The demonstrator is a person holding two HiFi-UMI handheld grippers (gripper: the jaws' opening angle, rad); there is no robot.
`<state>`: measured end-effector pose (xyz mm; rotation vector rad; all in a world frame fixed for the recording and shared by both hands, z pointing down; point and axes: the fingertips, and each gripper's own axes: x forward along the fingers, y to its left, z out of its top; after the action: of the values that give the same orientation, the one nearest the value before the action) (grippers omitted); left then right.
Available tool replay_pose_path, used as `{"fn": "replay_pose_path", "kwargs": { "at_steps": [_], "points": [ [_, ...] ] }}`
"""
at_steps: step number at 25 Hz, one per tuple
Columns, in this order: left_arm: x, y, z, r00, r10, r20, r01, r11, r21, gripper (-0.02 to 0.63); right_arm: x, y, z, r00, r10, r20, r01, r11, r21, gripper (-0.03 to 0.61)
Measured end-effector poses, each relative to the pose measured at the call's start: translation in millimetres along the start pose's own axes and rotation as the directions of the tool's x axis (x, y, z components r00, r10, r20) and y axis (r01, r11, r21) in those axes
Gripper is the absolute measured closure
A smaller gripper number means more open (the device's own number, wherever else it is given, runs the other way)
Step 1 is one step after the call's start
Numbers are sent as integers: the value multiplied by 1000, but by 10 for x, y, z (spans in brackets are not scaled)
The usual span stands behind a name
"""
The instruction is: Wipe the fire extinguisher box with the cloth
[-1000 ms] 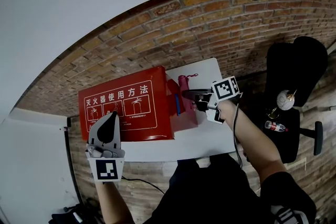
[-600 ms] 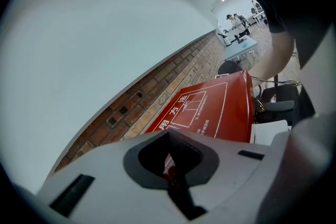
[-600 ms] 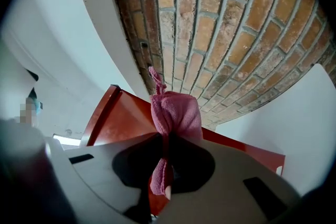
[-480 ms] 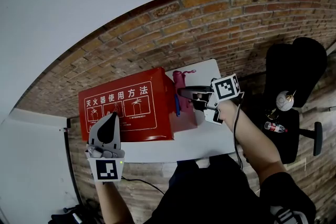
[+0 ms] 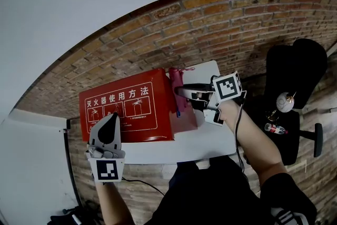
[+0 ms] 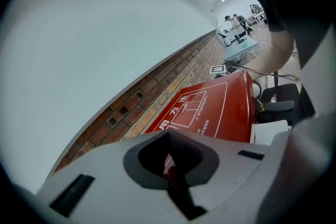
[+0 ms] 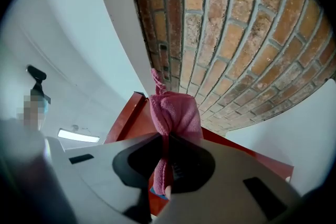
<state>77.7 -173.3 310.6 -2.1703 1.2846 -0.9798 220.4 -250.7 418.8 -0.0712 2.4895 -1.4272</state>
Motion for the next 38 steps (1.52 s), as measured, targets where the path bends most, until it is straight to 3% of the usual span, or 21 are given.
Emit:
{"fn": "replay_pose_path", "kwargs": {
  "at_steps": [15, 20, 25, 31, 38],
  "points": [
    [-8, 2, -26, 1000, 1, -11, -1, 1000, -7, 601, 92, 638, 72, 996, 94, 0, -94, 996, -8, 528],
    [-4, 5, 19, 1000, 5, 13, -5, 1000, -11, 601, 64, 672, 66, 989, 141, 50, -145, 984, 107, 528],
    [-7, 5, 0, 1000, 6, 8, -6, 1000, -3, 601, 39, 657, 29, 969, 207, 138, -238, 933, 269, 528],
    [-9, 1, -19, 1000, 6, -2, -6, 1000, -12, 601, 6, 718, -93, 963, 223, 149, -261, 912, 317, 528],
    [-12, 6, -2, 1000, 8, 7, -7, 1000, -14, 601, -29, 855, -317, 974, 208, 88, -225, 926, 303, 528]
  ]
}}
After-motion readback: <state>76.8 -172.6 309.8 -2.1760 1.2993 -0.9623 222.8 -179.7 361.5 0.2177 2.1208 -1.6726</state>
